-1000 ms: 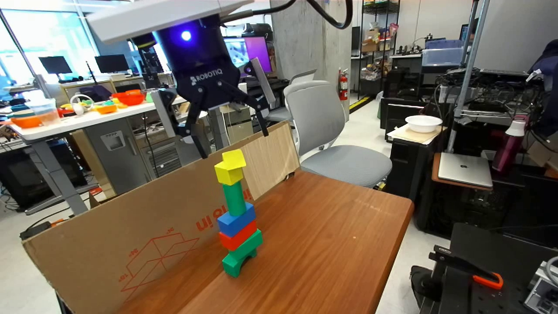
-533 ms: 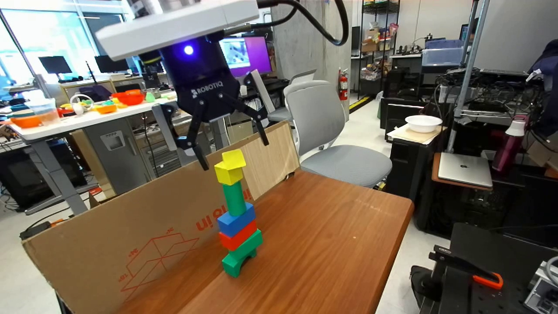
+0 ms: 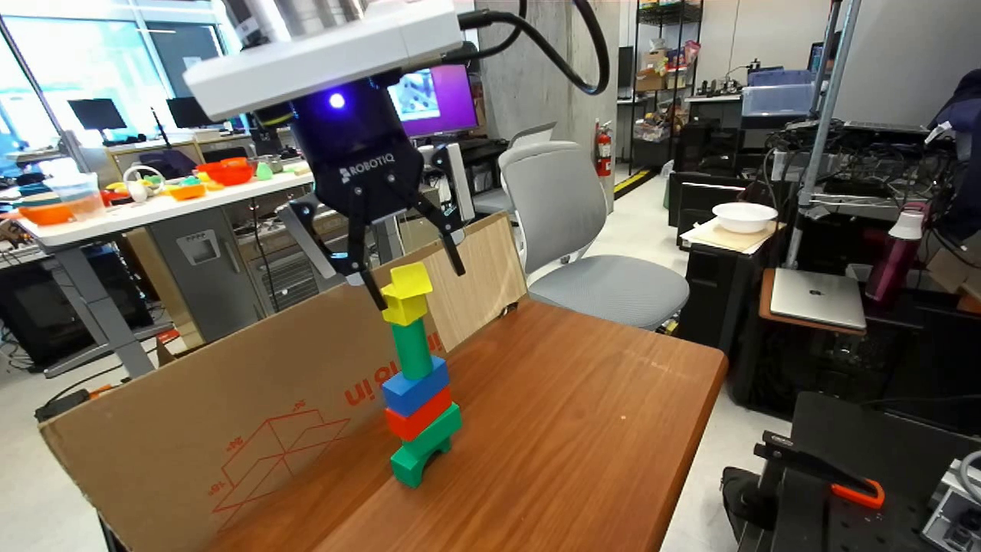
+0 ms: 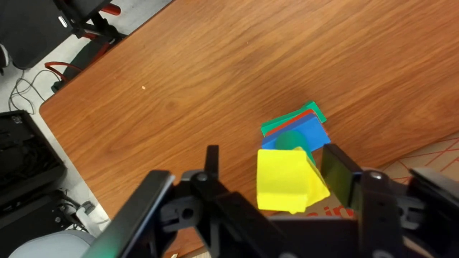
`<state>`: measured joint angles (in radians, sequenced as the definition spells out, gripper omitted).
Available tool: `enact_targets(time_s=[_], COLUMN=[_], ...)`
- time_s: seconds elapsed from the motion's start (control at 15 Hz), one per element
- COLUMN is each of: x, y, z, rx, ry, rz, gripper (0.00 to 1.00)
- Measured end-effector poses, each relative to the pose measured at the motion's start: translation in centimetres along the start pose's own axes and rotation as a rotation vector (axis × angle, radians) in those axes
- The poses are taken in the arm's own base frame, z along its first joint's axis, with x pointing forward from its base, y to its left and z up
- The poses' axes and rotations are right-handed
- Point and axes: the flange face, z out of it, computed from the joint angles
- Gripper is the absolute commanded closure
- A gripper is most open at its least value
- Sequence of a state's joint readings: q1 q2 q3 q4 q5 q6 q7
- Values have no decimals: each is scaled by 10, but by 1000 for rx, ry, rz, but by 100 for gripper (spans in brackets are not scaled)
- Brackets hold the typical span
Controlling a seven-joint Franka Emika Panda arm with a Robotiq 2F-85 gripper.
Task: Pick up the topmost block and put it on the table
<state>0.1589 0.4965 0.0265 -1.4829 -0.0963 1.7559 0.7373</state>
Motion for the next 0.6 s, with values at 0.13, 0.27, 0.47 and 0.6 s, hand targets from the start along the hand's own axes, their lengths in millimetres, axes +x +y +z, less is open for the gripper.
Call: enact_targets(time_s=[0.13, 0.27, 0.47, 0.6], x=[0, 0, 0, -1], y=[0, -1, -2, -5], z=[0, -2, -6, -10], rx=[1, 3, 8, 10], ry=[1, 3, 10, 17], rz=[-6, -11, -24, -36], gripper=[73, 89, 92, 92])
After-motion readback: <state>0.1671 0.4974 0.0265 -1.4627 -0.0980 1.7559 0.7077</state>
